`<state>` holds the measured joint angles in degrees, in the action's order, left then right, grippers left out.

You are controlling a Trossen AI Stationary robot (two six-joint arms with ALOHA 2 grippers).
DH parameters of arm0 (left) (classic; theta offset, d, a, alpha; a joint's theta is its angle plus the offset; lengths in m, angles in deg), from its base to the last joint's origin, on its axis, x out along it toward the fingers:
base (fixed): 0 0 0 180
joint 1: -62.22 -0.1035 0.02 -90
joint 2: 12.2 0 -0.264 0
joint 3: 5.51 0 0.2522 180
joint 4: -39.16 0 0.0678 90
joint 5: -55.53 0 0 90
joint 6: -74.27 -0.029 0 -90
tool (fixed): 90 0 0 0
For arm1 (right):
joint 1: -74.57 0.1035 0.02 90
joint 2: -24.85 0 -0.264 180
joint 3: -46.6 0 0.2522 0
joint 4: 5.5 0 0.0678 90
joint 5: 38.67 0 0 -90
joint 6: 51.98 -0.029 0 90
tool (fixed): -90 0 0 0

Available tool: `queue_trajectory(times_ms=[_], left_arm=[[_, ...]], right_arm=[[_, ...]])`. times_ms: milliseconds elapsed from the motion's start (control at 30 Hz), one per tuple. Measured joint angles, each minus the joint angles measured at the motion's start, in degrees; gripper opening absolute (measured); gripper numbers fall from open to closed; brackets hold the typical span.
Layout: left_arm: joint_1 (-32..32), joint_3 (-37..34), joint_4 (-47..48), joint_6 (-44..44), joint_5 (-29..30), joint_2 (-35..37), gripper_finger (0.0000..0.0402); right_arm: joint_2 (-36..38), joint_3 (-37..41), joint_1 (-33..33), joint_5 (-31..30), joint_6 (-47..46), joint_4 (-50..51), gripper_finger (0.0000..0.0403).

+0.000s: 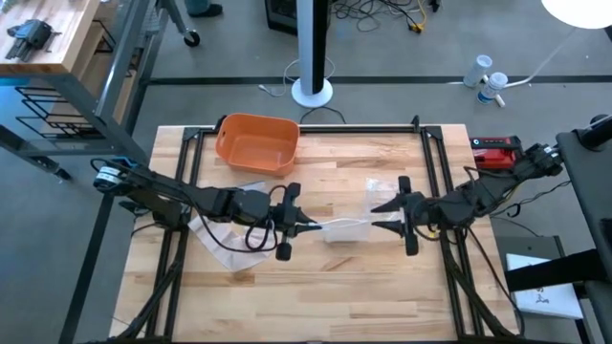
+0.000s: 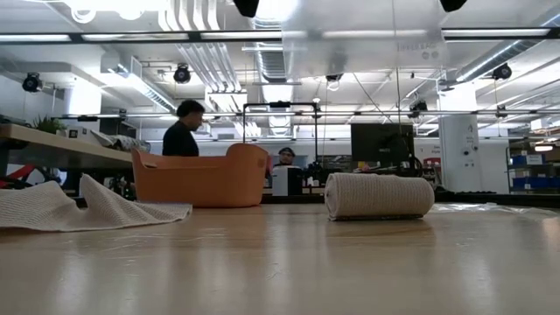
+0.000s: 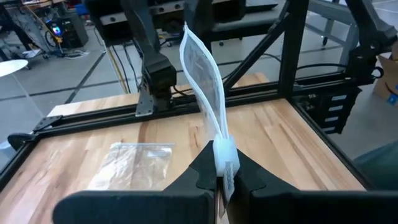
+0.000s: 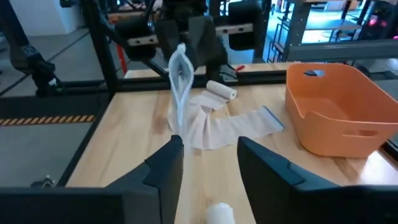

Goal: Roll bandage
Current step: Open the transparent zip bag

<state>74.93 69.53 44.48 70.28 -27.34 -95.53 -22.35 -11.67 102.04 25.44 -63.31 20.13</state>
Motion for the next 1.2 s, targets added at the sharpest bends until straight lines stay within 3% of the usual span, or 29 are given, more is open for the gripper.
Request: queue_trajectory(times_ms=[433, 1200], left_arm=[[0.01, -0.02, 0.17, 0.22, 2.92, 0.00, 0.0000], [0.00, -0.02, 1.49, 0.71, 2.98, -0.04, 0.0000]], right_arm=[[-2.83, 0.00, 0.02, 0.38, 0.31, -3.55, 0.0071], [-1.73, 0.00, 0.02, 0.37, 1.60, -3.61, 0.0002]])
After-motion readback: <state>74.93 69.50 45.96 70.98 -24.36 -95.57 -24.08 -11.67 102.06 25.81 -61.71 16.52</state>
